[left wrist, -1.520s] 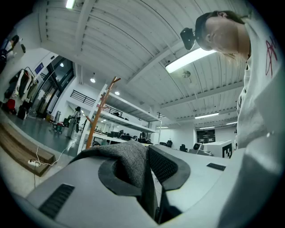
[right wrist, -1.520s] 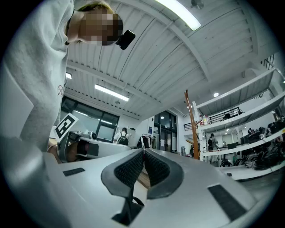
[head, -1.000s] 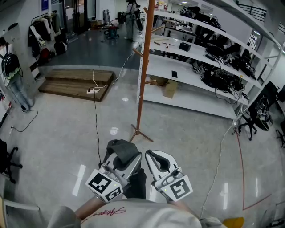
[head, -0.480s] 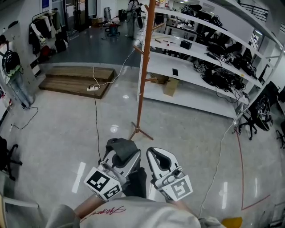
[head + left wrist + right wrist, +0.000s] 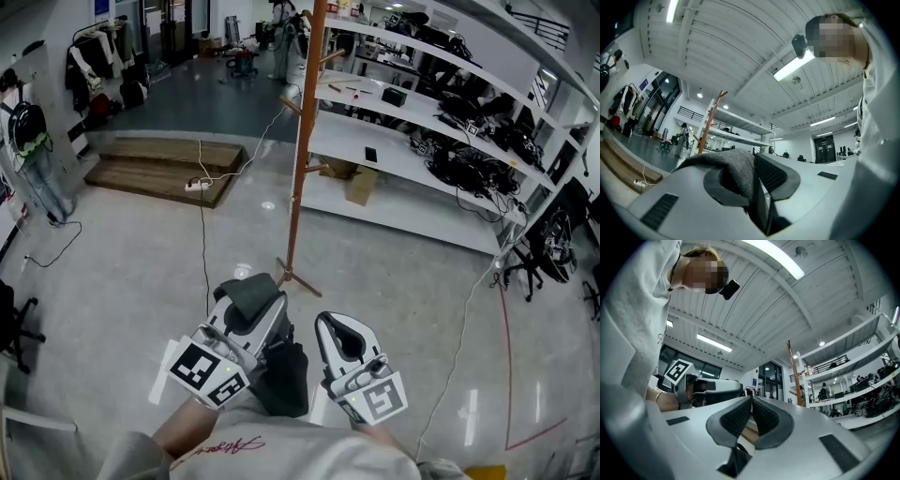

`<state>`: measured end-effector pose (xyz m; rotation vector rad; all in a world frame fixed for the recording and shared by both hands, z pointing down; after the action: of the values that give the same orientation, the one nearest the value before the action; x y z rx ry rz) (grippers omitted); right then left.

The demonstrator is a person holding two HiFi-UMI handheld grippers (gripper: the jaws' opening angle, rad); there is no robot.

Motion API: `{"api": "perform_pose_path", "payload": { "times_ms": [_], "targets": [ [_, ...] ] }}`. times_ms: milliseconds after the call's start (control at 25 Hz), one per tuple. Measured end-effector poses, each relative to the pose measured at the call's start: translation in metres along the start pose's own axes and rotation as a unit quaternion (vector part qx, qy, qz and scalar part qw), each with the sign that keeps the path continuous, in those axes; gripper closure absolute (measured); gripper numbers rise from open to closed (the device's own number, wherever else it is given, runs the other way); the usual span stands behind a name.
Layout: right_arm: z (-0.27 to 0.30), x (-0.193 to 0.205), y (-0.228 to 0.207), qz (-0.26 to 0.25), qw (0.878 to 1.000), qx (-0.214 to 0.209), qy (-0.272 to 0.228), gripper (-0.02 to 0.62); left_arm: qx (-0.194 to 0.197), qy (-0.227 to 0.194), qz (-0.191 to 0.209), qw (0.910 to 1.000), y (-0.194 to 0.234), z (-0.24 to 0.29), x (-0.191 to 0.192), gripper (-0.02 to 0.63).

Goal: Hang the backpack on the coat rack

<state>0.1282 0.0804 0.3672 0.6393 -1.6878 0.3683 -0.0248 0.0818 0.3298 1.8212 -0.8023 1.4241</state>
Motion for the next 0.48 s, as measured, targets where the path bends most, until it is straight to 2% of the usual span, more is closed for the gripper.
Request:
{"api": "perform_pose_path", "payload": {
  "times_ms": [120,240,480],
  "targets": [
    [0.004,0.004,-0.002,0.011,1.000,-0.005,0.008,0.572,-0.001,-0.013,0.015,0.9998,0.004,0.011,-0.015,0.511],
    [0.012,0.003,-0.004,0.001,1.000,-0.014,0.004,0.572,-0.002,-0.022,0.025,0.9994,0.010,0.021,-0.025,0.511],
    [0.036,0.009,-0.021,0.000,1.000,-0.014,0.005,0.572,-0.008,-0.019,0.019,0.9996,0.042,0.038,-0.028,0.512]
  ]
}}
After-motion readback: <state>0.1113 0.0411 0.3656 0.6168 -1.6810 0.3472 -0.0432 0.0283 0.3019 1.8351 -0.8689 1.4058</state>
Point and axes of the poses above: the fingertips, and each gripper's own axes: z forward along the fingers, y to its left, x out of its underside, the point moved 6 cm from there along -z, backward along the fingers, and after that the axes turned 3 degrees about y, right-handed, at the moved point
